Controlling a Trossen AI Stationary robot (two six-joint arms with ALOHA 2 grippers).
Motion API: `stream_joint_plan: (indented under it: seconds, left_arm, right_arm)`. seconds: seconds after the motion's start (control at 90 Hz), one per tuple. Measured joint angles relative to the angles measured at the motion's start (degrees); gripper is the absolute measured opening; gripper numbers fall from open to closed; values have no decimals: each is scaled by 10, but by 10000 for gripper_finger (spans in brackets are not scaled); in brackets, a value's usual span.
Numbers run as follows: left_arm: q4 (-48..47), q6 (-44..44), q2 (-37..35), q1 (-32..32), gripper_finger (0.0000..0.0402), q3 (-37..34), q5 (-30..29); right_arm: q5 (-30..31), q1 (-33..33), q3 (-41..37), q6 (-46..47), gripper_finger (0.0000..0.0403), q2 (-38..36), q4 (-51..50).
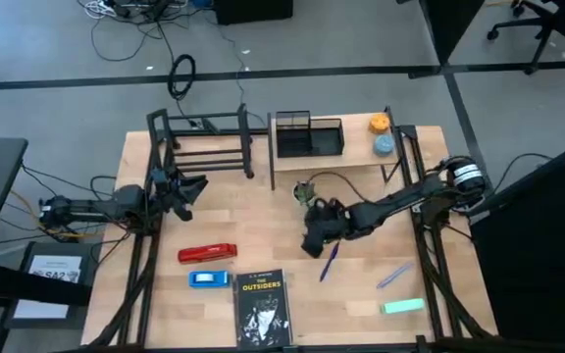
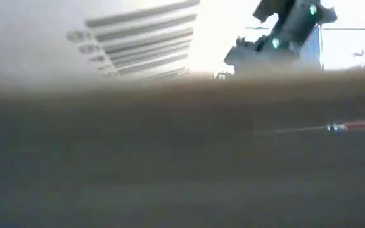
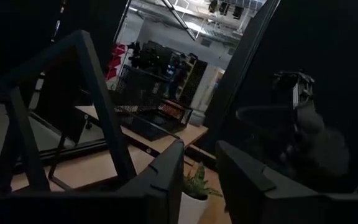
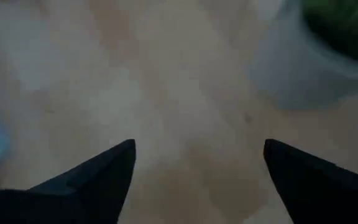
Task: Stock shelves
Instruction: Put the white flower pot under the shelf
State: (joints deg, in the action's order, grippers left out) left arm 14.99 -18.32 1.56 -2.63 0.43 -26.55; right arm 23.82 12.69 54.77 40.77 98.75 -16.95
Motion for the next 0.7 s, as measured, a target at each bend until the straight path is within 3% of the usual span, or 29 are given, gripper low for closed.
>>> stream_joint_plan:
  seconds: [0.178, 0.422, 0.7]
  left_arm:
    - [-2, 0, 0, 0, 76, 0, 0]
    - [-5, -1, 0, 0, 76, 0, 0]
    - [-9, -1, 1, 0, 76, 0, 0]
  right_arm:
    - [-17, -54, -3, -71, 181, 51, 103]
    - [-31, -141, -2, -120, 19, 72, 125]
    - [-24, -176, -2, -170, 13, 72, 220]
